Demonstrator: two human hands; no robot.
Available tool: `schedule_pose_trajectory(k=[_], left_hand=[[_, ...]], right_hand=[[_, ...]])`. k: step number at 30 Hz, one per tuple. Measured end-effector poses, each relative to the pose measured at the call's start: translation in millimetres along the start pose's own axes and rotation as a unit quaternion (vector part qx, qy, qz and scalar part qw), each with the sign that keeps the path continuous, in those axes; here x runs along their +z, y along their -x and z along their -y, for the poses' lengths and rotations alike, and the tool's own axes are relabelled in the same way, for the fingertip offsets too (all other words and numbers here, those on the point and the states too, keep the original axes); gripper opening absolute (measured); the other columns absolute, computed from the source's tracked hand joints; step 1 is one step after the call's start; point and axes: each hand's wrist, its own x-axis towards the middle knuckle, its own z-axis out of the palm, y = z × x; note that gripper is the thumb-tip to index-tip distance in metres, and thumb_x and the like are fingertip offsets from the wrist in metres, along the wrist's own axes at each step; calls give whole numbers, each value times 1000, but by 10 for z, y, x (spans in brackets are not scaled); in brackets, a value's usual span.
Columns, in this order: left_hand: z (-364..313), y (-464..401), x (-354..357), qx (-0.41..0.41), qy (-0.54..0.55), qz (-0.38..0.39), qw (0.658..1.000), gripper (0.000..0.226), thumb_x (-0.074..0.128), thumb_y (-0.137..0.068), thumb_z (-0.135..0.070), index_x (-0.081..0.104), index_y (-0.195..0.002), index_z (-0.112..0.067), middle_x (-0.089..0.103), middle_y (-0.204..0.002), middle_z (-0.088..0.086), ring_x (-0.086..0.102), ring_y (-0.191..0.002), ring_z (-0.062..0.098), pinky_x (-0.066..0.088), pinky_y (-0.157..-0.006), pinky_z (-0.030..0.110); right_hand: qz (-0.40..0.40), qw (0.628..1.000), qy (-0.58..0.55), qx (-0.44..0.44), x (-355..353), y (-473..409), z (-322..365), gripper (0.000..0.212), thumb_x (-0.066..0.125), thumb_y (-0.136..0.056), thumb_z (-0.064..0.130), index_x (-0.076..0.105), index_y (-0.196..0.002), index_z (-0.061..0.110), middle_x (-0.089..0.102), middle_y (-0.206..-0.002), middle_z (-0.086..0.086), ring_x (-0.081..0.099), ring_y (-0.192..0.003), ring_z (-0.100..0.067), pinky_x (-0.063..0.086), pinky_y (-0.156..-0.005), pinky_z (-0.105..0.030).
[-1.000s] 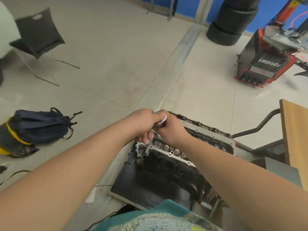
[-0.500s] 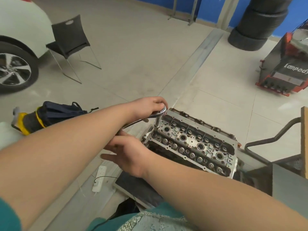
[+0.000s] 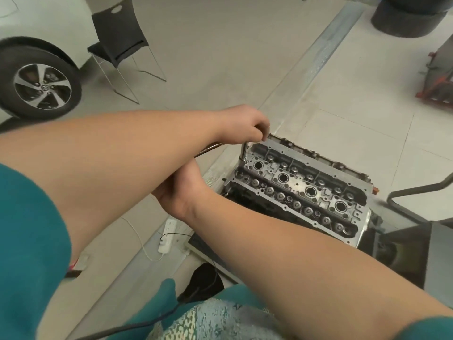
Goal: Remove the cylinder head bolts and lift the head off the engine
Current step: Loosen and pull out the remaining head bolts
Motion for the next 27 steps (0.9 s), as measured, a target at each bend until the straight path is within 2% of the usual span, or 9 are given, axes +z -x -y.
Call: schedule_pose_trajectory(k=[2, 3, 7, 10, 12, 15, 20, 25, 27], left_hand=[[23, 50, -18, 5, 92, 6, 996, 40, 63, -91, -6, 68, -124, -28, 73, -116, -13, 64, -86, -6, 43, -69, 7], [36, 67, -12, 6, 136, 3, 991, 42, 64, -90, -2, 66, -123, -28, 75, -118, -11, 66, -81, -9, 42, -66, 5], [60, 33, 30, 10, 168, -10, 986, 30, 67, -87, 7, 70, -107, -16, 80, -106, 2, 76, -83, 12, 48, -68, 11], [52, 9, 38, 5, 165, -18, 986, 24, 68, -84, 7, 72, -98, -13, 80, -94, -1, 69, -71, 0, 44, -62, 7], [48, 17, 48, -2, 177, -21, 984, 24, 63, -83, 9, 71, -94, -11, 80, -89, 1, 70, -68, 3, 45, -60, 8], [59, 27, 52, 1, 187, -25, 982, 25, 61, -84, 7, 69, -88, -16, 79, -87, 5, 75, -74, 15, 51, -62, 14], [74, 19, 44, 2, 189, -32, 981, 21, 67, -85, 4, 69, -86, -17, 78, -89, 13, 74, -72, 15, 55, -67, 20], [88, 11, 48, -6, 213, -30, 977, 20, 68, -84, 7, 71, -85, -13, 76, -75, 1, 72, -68, 11, 56, -64, 18], [102, -3, 52, -9, 216, -27, 976, 20, 69, -83, 7, 72, -84, -13, 75, -70, -3, 72, -68, 10, 56, -64, 17]], right_hand=[[-39, 999, 3, 9, 50, -6, -40, 23, 48, -96, 21, 69, -88, 26, 70, -74, 10, 64, -56, -9, 54, -53, -22], [-57, 998, -4, 12, 75, -2, -63, 20, 48, -96, 19, 66, -95, 26, 70, -71, 9, 63, -52, -9, 54, -51, -22], [-104, 994, -24, 23, 107, -16, -92, 30, 49, -93, 19, 69, -115, 21, 75, -81, 5, 67, -52, -15, 58, -51, -29], [-129, 990, -36, 51, 102, -37, -82, 44, 43, -95, 20, 67, -132, 21, 78, -100, 3, 70, -60, -16, 66, -67, -38], [-133, 988, -48, 54, 109, -39, -85, 38, 40, -97, 21, 68, -122, 26, 78, -98, 6, 69, -62, -15, 66, -74, -38], [-155, 986, -44, 44, 126, -21, -67, 32, 41, -96, 20, 67, -109, 31, 75, -84, 7, 66, -50, -15, 59, -50, -31], [-159, 985, -31, 66, 103, 4, -43, 27, 39, -98, 22, 65, -100, 31, 73, -79, 11, 65, -46, -13, 57, -48, -26], [-162, 985, 17, 62, 72, 31, -19, 27, 40, -99, 20, 63, -106, 32, 71, -96, 3, 68, -59, -19, 65, -62, -38], [-130, 988, 28, 77, 24, -34, -78, 20, 43, -102, 13, 58, -103, 24, 61, -104, -11, 64, -84, -25, 62, -89, -58]])
